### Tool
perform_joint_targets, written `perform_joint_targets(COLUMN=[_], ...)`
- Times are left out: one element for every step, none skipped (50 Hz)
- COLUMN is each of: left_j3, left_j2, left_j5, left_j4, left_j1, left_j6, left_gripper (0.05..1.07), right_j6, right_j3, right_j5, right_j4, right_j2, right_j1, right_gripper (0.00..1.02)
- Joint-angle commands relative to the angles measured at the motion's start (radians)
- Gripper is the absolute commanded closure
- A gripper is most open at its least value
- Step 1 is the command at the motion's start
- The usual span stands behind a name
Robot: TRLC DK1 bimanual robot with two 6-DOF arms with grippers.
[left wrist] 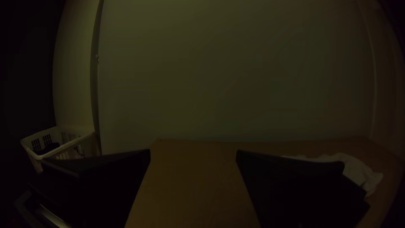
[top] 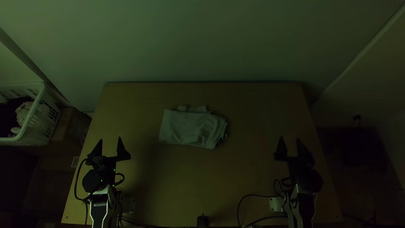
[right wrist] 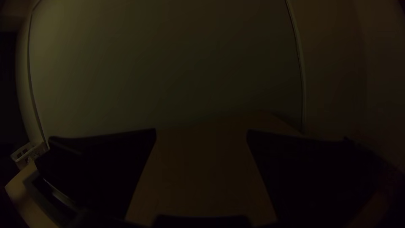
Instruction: Fold the t-shirt
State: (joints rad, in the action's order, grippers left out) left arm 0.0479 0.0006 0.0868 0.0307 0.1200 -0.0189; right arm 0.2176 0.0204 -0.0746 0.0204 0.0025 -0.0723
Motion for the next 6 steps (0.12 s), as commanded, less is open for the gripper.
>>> perform_joint_targets(left_j3=[-0.048,-0.048,-0.048,-0.048,-0.048,-0.048], left_j2=[-0.002,-0.002,-0.001,-0.002,-0.002,-0.002], left_j5=[-0.007,-0.007,-0.007,-0.007,-0.007,-0.007], left_j4=[-0.014,-0.014,-0.014,-0.014,-0.014,-0.014], left_j1=[0.007,0.007,0.007,0.007,0.007,0.007], left_j6=[-0.007,-0.007,-0.007,-0.007,-0.007,-0.007], left_gripper=[0.10,0.10,0.10,0.10,0.10,0.10], right_j6=[0.020,0.020,0.020,0.020,0.020,0.020], right_j3=[-0.014,-0.014,-0.013,-0.013,-0.013,-0.013], right_j5=[0.006,0.006,0.006,0.006,0.006,0.006], right_j4=[-0.017,-0.017,-0.017,-0.017,-0.017,-0.017], right_j2=[-0.004,-0.006,-0.006,-0.006,-0.006,-0.006], right_j1=[0.003,0.003,0.002,0.003,0.003,0.003], right_gripper=[0.04,0.04,0.04,0.04,0.04,0.04])
